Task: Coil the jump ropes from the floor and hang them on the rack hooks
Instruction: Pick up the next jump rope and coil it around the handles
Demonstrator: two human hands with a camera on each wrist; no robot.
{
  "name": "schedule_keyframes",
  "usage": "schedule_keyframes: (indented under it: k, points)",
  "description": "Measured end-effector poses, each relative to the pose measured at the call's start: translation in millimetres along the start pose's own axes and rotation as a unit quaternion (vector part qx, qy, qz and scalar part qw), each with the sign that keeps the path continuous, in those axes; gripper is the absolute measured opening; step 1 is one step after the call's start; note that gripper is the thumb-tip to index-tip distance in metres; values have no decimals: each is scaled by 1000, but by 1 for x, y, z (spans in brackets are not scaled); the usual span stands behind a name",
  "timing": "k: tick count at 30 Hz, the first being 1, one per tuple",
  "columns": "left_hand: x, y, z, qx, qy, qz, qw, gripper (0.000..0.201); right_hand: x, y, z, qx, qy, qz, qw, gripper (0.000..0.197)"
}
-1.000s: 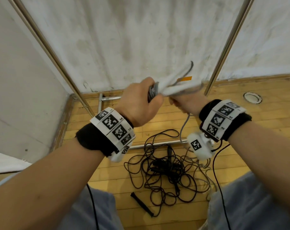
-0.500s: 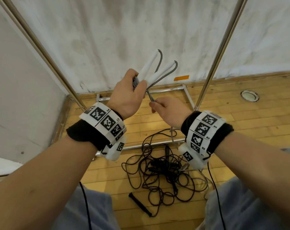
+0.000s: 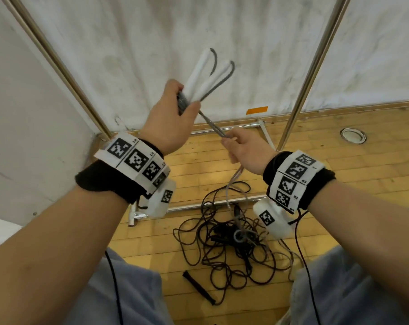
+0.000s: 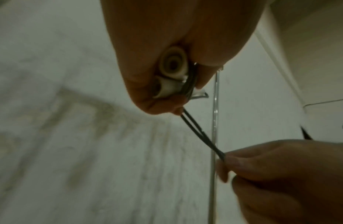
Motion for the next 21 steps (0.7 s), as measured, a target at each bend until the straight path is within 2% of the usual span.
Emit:
schedule_keyframes:
  k: [3, 5, 9, 12, 15, 19, 21]
  points:
    - [-3, 5, -18, 118, -2, -50, 992, 30, -3, 4, -6, -64, 46, 59, 995, 27]
    - [-8, -2, -24, 181, -10, -93, 979, 28, -6, 6, -12, -91, 59, 66, 992, 35]
    - [-17, -24, -36, 229, -24, -170, 958, 19, -10, 13, -17, -70, 44, 31, 996, 39]
    - [-26, -43, -42, 250, -28, -221, 942, 14, -19, 2, -26, -94, 67, -20, 993, 37]
    - [-33, -58, -40, 280, -57, -232, 930, 22, -26, -3, -33, -96, 92, -28, 991, 37]
    - [-37, -74, -34, 272, -70, -233, 931, 42, -29, 2, -40, -124, 121, 4, 985, 31]
    - [-38, -79, -33, 284, -66, -230, 929, 39, -27, 5, -41, -153, 129, 25, 979, 33]
Point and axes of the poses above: each hand's wrist, its own x-axis towards the middle knuckle, its own y-axis out of the back of the hand, z = x × y, the point moved 6 cm from there along x, towards the middle knuckle, and after that the axes turned 13 degrees about -y, right-handed, at the moved point
